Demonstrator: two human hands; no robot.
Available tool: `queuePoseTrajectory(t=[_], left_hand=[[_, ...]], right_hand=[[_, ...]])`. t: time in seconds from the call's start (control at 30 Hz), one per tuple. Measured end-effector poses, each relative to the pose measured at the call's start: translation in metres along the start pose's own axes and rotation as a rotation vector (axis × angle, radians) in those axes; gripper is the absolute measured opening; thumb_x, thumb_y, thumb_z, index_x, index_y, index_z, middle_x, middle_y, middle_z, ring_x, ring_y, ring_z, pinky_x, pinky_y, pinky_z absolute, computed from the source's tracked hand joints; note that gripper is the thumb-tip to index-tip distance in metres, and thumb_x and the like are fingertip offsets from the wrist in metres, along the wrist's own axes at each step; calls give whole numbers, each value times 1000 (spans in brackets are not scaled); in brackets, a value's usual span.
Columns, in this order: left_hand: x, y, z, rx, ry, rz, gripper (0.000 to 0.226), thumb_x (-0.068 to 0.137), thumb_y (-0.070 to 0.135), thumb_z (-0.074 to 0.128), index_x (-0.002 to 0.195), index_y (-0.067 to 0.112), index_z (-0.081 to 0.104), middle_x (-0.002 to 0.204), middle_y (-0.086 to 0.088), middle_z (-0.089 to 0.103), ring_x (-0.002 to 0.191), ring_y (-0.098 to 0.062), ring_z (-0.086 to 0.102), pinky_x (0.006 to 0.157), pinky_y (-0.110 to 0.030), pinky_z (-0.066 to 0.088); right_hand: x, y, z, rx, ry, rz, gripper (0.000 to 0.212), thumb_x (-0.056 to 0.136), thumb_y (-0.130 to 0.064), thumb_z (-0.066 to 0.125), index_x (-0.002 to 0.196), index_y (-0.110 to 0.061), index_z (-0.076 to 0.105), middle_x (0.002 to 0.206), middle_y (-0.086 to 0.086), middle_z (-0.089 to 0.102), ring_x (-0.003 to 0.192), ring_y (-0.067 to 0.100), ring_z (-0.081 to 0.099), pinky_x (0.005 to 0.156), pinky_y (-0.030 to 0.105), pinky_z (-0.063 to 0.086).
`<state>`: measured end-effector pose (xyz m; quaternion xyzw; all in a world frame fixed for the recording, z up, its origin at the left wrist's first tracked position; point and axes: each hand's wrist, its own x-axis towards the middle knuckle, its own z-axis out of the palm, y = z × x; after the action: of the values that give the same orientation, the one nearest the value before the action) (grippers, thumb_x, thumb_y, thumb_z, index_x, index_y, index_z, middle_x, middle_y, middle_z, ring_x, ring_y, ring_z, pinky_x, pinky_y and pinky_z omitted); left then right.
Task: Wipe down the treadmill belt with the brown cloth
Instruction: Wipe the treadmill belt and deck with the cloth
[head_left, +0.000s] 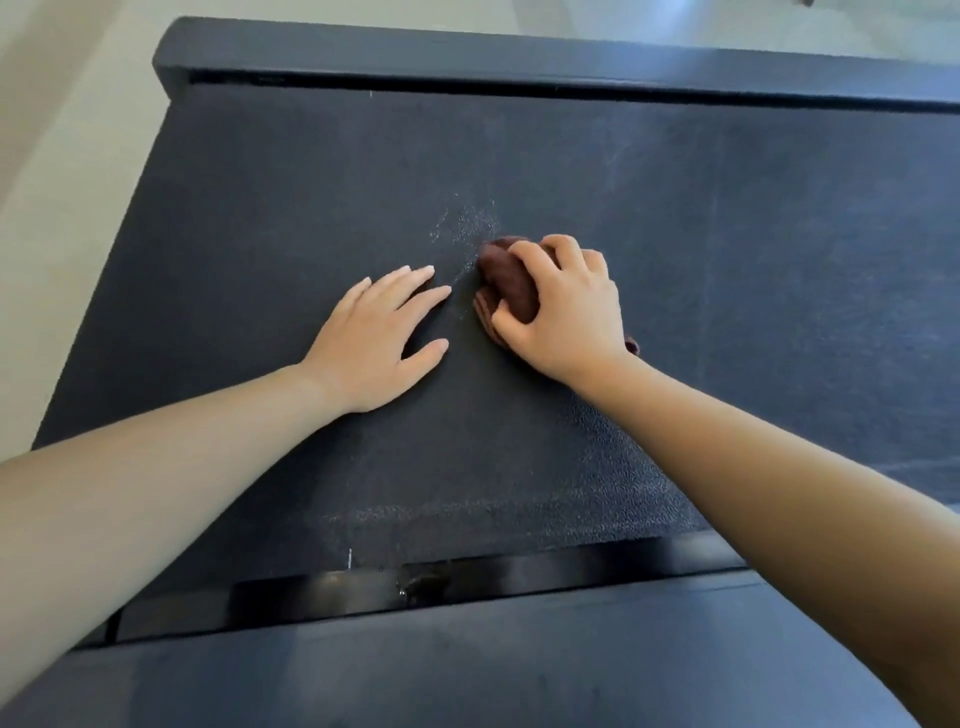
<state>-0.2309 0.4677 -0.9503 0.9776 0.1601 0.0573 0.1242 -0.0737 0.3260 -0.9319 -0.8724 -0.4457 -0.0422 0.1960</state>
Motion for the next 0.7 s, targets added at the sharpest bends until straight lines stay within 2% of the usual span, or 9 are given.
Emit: queuePoseTrajectory(t=[0.17,0.43,0.7], left_hand=[[-2,0,1,19,-13,4,60,91,48,43,145,23,32,155,0,23,144,-21,17,114,-43,12],[-1,0,1,15,30,7,57,90,44,50,141,22,39,152,-1,30,142,-23,23,113,-45,18],[-1,-1,0,13,6,3,58,91,45,46,144,23,34,154,0,25,143,-21,18,114,-44,14]], right_hand=[[-48,-2,-17,6,-29,-92,55,75,-56,46,120,-25,54,127,6,50,107,38,47,82,49,48],[-128,-19,-34,23,-86,-164,51,72,-52,54,117,-27,56,128,5,51,109,37,48,78,48,49],[-102,-23,-26,43,-46,-176,52,73,-53,52,115,-24,61,123,5,56,109,37,50,77,49,50]])
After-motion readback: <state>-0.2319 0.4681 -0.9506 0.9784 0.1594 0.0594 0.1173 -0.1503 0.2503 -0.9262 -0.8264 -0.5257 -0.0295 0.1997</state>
